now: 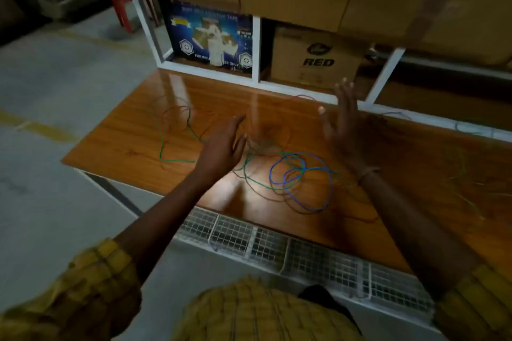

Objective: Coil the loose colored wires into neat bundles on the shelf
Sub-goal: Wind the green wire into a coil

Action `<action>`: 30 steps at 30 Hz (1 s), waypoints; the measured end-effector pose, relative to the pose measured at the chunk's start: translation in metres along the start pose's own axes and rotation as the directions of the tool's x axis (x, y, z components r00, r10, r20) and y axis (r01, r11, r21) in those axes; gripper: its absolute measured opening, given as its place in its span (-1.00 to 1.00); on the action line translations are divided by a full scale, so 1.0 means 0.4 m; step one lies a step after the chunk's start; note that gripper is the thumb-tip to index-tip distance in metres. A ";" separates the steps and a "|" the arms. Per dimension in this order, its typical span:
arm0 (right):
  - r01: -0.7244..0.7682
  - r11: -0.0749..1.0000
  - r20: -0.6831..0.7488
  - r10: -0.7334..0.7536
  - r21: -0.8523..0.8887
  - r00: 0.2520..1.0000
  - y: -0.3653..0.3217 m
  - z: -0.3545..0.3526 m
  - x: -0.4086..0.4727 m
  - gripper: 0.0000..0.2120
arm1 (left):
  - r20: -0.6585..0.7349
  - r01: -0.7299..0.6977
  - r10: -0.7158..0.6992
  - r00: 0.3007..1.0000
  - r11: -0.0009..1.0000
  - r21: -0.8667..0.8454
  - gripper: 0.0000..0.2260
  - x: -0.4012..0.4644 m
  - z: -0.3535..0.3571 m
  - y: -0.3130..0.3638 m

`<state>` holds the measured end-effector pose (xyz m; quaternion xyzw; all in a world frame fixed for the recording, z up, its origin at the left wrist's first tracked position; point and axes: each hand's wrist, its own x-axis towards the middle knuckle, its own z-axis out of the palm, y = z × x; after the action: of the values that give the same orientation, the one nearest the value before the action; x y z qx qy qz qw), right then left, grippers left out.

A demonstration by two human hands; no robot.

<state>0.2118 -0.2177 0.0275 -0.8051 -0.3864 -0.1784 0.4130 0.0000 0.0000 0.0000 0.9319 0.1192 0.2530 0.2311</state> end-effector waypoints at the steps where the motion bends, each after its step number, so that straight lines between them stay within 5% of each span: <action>1: -0.021 0.999 0.002 0.021 0.036 1.000 -0.003 0.019 -0.023 -0.49 | 0.025 0.019 -0.018 1.000 1.000 -0.024 -0.57 -0.022 0.018 -0.011; 4: -0.092 0.994 0.089 0.086 0.060 0.992 -0.040 0.039 -0.089 -0.56 | 0.131 0.092 -0.087 0.988 0.995 -0.032 -0.64 -0.095 0.062 -0.012; 9: -0.085 0.995 0.185 0.073 0.056 0.980 0.010 0.058 -0.145 -0.83 | 0.103 0.112 -0.103 0.989 0.990 -0.082 -0.77 -0.155 0.139 0.011; 16: -0.453 0.882 0.328 0.393 0.131 0.859 0.104 0.078 -0.203 -0.93 | 0.110 0.080 -0.070 0.991 0.993 -0.085 -0.92 -0.149 0.215 0.070; 23: -0.765 0.624 0.501 0.616 0.159 0.607 0.099 0.104 -0.237 -0.77 | 0.118 0.122 -0.111 0.987 0.988 -0.092 -0.95 -0.105 0.257 0.111; 30: -0.798 0.587 0.499 0.655 0.136 0.567 0.109 0.145 -0.234 -0.58 | 0.146 0.139 -0.124 0.981 0.985 -0.097 -0.96 -0.101 0.266 0.099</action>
<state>0.1837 -0.2314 -0.0868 -0.8236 -0.1132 0.2497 0.4966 0.0263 -0.0873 -0.0789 0.9236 0.1505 0.1773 0.3047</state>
